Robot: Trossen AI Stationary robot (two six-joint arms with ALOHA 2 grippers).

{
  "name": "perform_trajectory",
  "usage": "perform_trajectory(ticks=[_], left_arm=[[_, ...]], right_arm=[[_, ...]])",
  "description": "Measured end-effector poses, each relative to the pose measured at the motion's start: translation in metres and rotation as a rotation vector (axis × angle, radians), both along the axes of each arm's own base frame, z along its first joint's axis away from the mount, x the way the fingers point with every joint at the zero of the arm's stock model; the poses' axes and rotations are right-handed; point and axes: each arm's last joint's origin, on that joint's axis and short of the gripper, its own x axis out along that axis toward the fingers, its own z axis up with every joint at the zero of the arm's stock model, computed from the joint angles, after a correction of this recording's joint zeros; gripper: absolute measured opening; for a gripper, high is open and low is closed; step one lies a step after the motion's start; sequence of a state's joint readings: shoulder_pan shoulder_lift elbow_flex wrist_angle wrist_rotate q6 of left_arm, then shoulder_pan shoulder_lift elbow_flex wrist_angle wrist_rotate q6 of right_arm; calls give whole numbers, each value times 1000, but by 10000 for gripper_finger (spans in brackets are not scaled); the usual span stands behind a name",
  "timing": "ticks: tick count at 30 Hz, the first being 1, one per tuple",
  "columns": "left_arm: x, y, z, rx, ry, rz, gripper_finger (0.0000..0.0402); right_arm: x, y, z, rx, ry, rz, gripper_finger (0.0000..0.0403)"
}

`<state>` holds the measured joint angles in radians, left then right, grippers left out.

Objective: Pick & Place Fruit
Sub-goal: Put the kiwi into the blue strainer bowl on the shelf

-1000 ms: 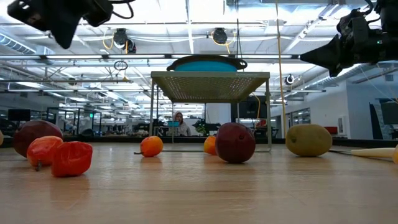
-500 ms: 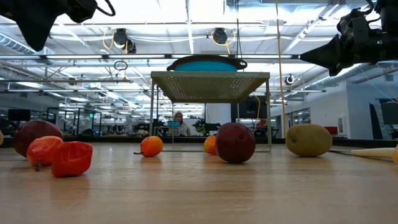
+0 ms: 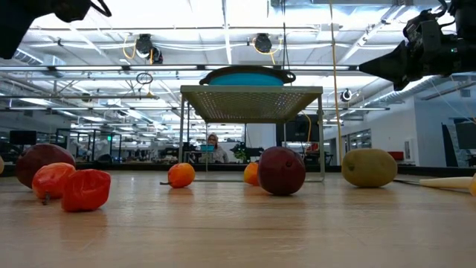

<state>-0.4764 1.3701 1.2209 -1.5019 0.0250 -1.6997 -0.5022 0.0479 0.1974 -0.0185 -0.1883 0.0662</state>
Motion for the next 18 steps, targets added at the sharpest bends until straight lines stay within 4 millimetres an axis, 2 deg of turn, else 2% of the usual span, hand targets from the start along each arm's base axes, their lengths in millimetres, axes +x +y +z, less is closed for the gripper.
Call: perform_trajectory(ticks=[14,18], left_arm=[[-8,-12,0,22,3,120,10],[-5,-13,0,44,-41,145,10]], right_arm=[[0,0,0,-4,0,0,0],[0,0,0,-4,0,0,0]])
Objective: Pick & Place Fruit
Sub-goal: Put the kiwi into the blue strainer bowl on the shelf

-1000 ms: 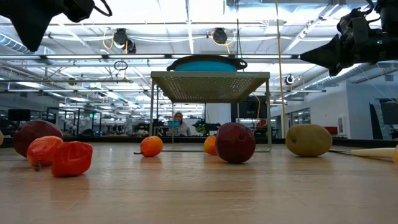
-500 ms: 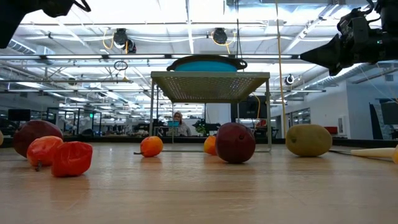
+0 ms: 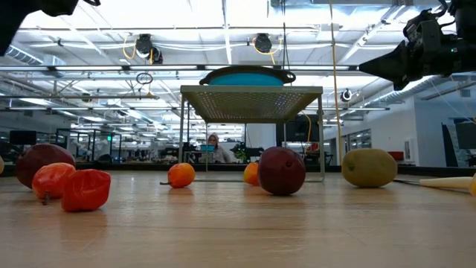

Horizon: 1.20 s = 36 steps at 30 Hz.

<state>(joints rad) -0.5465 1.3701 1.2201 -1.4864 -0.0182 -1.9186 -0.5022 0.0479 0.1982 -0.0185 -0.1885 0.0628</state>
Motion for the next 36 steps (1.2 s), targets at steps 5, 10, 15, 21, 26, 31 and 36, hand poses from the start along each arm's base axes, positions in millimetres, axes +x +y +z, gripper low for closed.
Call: perform_trajectory(ticks=[5,10,15,21,26,31,36], left_arm=[[3,0,0,21,-39,15,10],[6,-2,-17,19,-44,60,10],[5,-2,-40,10,-28,105,10],[-4,2,-51,35,40,127,10],[-10,4,-55,11,78,102,10],[-18,9,-60,10,87,103,10],[-27,15,-61,3,76,105,10]], right_arm=[[0,0,0,0,0,0,0],[0,0,0,0,0,0,0],[0,0,0,0,0,0,0],[0,0,0,0,0,-1,0],[0,0,0,0,0,-2,0],[0,0,0,0,0,-3,0],[0,0,0,0,0,-3,0]])
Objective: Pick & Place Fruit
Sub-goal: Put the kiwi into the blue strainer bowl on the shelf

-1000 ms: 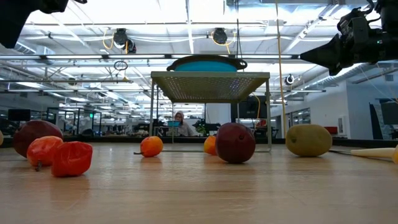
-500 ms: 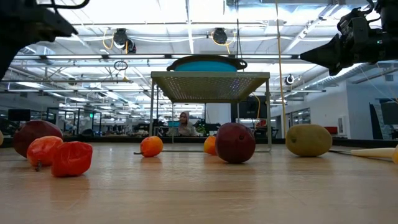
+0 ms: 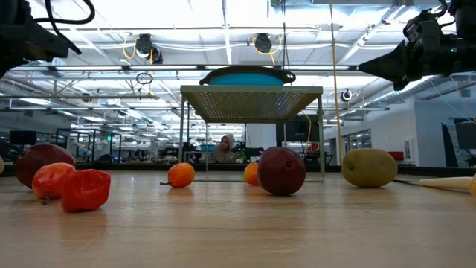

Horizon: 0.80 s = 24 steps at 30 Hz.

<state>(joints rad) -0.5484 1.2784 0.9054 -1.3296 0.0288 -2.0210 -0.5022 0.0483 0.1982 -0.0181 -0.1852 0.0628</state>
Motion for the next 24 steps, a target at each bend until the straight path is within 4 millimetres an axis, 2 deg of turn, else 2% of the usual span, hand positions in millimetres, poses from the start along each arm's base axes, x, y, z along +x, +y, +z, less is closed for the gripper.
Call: perform_trajectory(ticks=[7,24], left_arm=[[-11,6,-8,-31,-42,5,10],[-9,6,-8,-46,-74,-48,10]], right_arm=[[0,0,0,-17,6,-1,0],[0,0,0,-21,7,-1,0]])
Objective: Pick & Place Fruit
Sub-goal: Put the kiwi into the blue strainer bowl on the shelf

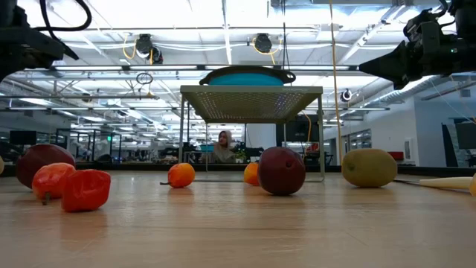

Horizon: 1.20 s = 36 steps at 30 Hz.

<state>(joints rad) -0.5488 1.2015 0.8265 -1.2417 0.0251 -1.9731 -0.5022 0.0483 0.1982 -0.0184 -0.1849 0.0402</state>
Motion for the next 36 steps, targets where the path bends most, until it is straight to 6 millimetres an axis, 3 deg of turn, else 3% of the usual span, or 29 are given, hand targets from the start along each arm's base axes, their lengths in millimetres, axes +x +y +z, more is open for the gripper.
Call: perform_trajectory(ticks=[11,15,27,31,36], left_arm=[[2,0,0,9,-27,-39,24],[2,0,0,13,-27,-28,72],[2,-1,0,11,-22,88,268],[1,-2,0,-18,-5,106,303],[2,-2,0,-30,-6,106,310]], right_arm=[[0,0,0,0,0,0,0],[0,0,0,0,0,0,0],[0,0,0,0,0,0,0],[0,0,0,0,0,-1,0],[0,0,0,-7,2,-1,0]])
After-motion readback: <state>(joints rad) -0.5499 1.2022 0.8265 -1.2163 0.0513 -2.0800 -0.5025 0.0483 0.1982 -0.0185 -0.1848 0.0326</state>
